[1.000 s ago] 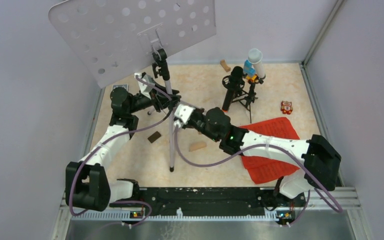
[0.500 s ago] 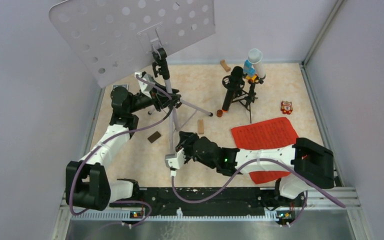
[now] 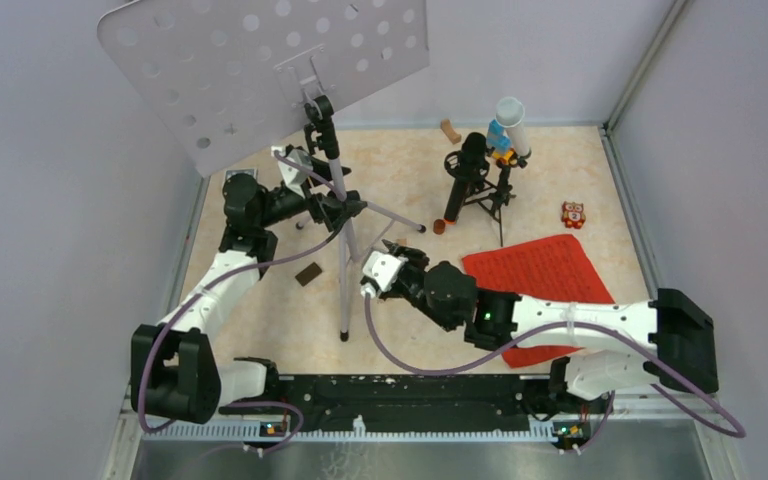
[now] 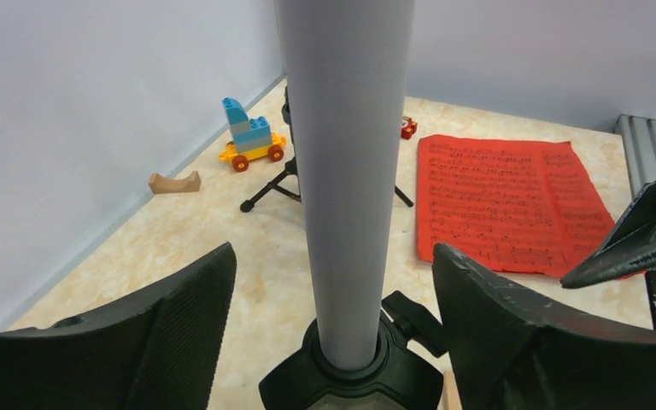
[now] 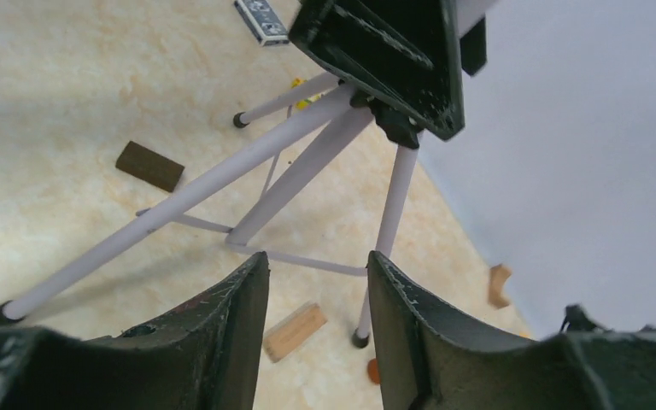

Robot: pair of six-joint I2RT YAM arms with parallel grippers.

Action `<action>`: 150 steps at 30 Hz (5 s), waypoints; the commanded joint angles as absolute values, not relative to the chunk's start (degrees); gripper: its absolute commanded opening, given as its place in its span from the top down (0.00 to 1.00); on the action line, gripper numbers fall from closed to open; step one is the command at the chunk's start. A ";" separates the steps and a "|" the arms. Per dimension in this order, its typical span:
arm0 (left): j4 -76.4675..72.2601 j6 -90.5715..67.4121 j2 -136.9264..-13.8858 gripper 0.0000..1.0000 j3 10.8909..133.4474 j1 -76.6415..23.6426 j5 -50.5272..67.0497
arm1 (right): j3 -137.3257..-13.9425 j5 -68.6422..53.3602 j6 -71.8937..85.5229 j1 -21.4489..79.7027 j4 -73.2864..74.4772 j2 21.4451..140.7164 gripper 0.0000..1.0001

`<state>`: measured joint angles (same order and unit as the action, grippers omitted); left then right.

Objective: Pack up the instrument practice props

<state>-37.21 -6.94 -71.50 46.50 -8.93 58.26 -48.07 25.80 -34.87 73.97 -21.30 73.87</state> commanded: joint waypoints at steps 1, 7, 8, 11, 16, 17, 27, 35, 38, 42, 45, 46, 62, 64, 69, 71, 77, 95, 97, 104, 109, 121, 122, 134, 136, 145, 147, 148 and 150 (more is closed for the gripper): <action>-37.20 -4.70 -68.38 0.04 45.77 -8.98 56.23 | -49.49 30.46 -15.39 73.82 -10.18 71.29 0.53; -38.40 -7.12 -67.28 0.01 46.63 -9.05 55.70 | -46.19 29.18 -2.90 73.78 -10.34 66.91 0.49; -38.41 -7.38 -67.19 0.01 47.01 -9.05 56.14 | -45.57 28.98 -1.24 73.58 -11.27 66.06 0.49; -37.93 -8.74 -66.70 0.01 48.12 -9.05 57.50 | -46.40 28.06 5.46 71.12 -8.82 64.59 0.49; -33.78 -8.45 -61.35 0.01 47.08 -9.05 53.12 | -48.99 16.69 11.63 62.54 -4.27 63.57 0.49; -31.31 -7.78 -59.77 0.01 46.80 -9.06 51.34 | -48.32 14.67 10.81 61.40 -5.72 63.33 0.49; -12.52 -8.60 -42.90 0.01 41.37 -9.05 34.98 | -53.92 -4.73 -4.30 51.59 -12.05 72.53 0.46; -4.91 -12.56 -30.68 0.04 33.08 -9.05 33.36 | -54.41 -7.74 -10.42 49.13 -28.26 81.82 0.37; -4.39 -14.22 -28.32 0.11 29.75 -9.10 34.49 | -57.27 -10.48 -12.78 47.86 -30.14 86.31 0.37; -5.82 -14.85 -28.34 0.13 26.50 -9.14 35.50 | -58.89 -12.34 -18.47 47.57 -33.92 90.59 0.37; -6.70 -14.85 -30.28 0.14 25.66 -9.14 35.70 | -60.62 -11.21 -20.09 47.22 -35.04 93.07 0.39; -7.13 -14.97 -31.03 0.14 25.42 -9.18 35.88 | -61.43 -10.83 -20.45 47.20 -34.70 93.76 0.39; -13.94 -14.90 -38.41 0.47 23.87 -17.45 36.67 | -60.25 -12.85 -11.54 47.02 -42.84 95.86 0.79; -13.26 -14.46 -39.03 0.57 24.20 -19.01 35.41 | -58.99 -13.34 -9.58 47.00 -45.69 95.24 0.88; -13.29 -14.27 -40.56 0.87 24.00 -24.72 29.70 | -56.59 -13.78 -3.80 47.11 -52.26 93.01 1.00; -13.71 -14.16 -41.45 0.92 24.04 -26.45 28.39 | -55.74 -13.89 -1.16 47.10 -53.99 91.91 1.00; -15.04 -13.61 -43.73 0.98 24.76 -28.47 25.01 | -54.75 -11.96 3.39 48.92 -52.57 87.84 1.00; -18.87 -14.81 -48.86 0.77 26.59 -29.02 23.49 | -47.95 -3.61 11.80 54.44 -55.03 81.39 1.00; -19.33 -15.13 -48.43 0.64 25.53 -29.20 22.84 | -47.88 -2.54 11.02 54.69 -53.69 81.17 1.00; -23.22 -16.86 -48.39 0.41 22.23 -30.74 21.53 | -49.55 5.32 9.92 55.81 -47.60 80.78 1.00; -23.67 -16.72 -50.00 0.75 21.29 -31.44 21.73 | -48.25 4.74 8.77 55.89 -47.19 79.94 0.94; -22.85 -14.35 -47.82 1.00 19.07 -31.62 20.24 | -39.51 2.74 2.71 55.85 -41.48 68.11 0.41; -23.00 -14.33 -48.13 1.00 19.07 -31.63 20.59 | -39.03 2.92 3.66 55.89 -41.67 67.28 0.37; -24.38 -13.51 -51.05 1.00 19.32 -32.02 22.75 | -43.36 3.57 9.16 56.95 -50.13 75.88 0.17; -24.13 -13.16 -51.44 1.00 19.57 -32.12 23.00 | -44.89 2.74 8.93 57.04 -50.86 78.01 0.17; -24.13 -12.40 -53.54 0.96 20.02 -32.23 24.37 | -48.21 3.79 4.76 59.13 -52.36 82.36 0.16; -23.77 -12.44 -53.96 0.90 20.13 -32.26 24.56 | -48.59 6.66 3.96 59.24 -52.75 83.79 0.16; -23.52 -12.52 -53.94 0.86 20.05 -32.18 24.48 | -48.54 8.53 3.40 59.24 -53.26 84.57 0.16; -23.07 -12.94 -53.62 0.78 19.68 -32.20 23.93 | -48.44 11.15 1.27 59.28 -54.55 86.53 0.16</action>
<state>-27.97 -9.74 -52.42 20.16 -32.05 23.97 -46.06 6.39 4.69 58.30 -49.60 83.59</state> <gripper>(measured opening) 0.202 0.836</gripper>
